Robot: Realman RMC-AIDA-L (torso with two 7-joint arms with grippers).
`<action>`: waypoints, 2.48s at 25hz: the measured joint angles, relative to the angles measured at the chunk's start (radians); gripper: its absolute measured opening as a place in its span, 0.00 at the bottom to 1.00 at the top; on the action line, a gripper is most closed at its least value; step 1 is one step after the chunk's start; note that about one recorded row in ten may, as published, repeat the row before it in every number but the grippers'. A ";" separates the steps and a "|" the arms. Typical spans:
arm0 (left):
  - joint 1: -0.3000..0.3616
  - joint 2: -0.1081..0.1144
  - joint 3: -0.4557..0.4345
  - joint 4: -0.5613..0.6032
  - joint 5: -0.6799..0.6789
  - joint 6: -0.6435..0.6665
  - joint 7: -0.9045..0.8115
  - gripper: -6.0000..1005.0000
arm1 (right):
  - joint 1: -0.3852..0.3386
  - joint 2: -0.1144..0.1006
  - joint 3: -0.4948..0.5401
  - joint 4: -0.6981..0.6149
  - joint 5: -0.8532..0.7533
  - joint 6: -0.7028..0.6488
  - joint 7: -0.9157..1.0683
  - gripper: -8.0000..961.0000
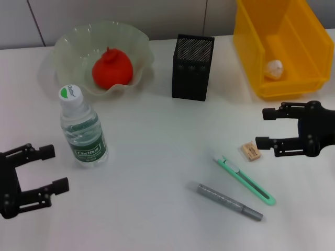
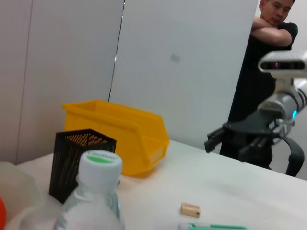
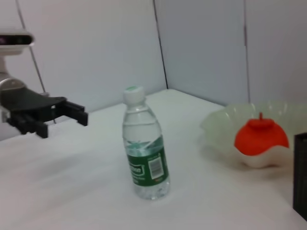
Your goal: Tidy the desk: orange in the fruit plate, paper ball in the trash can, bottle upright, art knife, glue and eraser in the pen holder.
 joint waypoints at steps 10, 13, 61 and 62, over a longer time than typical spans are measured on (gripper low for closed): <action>-0.019 -0.022 0.004 -0.025 0.049 -0.009 0.042 0.80 | 0.076 -0.005 -0.286 -0.396 -0.208 -0.005 0.567 0.82; -0.023 -0.025 0.004 -0.025 0.063 -0.008 0.049 0.80 | 0.154 -0.008 -0.366 -0.424 -0.333 -0.030 0.708 0.82; -0.060 -0.032 0.004 -0.031 0.114 -0.016 0.106 0.80 | 0.543 0.012 -1.015 0.103 -0.533 0.312 1.323 0.82; -0.060 -0.032 0.004 -0.031 0.114 -0.016 0.108 0.80 | 0.543 0.012 -1.015 0.103 -0.533 0.312 1.323 0.82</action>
